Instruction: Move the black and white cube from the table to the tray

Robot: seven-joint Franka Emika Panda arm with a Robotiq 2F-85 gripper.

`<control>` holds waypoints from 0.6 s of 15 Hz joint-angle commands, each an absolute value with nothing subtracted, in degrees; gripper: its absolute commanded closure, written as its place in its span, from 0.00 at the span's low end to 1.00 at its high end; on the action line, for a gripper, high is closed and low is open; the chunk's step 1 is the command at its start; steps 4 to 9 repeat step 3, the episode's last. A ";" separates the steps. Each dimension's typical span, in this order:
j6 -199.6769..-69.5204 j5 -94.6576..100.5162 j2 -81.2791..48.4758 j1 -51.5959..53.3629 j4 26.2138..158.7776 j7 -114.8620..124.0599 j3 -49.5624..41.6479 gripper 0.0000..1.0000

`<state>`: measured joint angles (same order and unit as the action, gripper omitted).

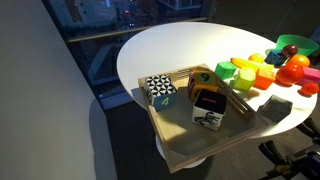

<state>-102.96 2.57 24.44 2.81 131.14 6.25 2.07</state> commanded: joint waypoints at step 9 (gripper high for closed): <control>-102.82 2.37 24.50 2.24 131.09 6.09 2.60 0.00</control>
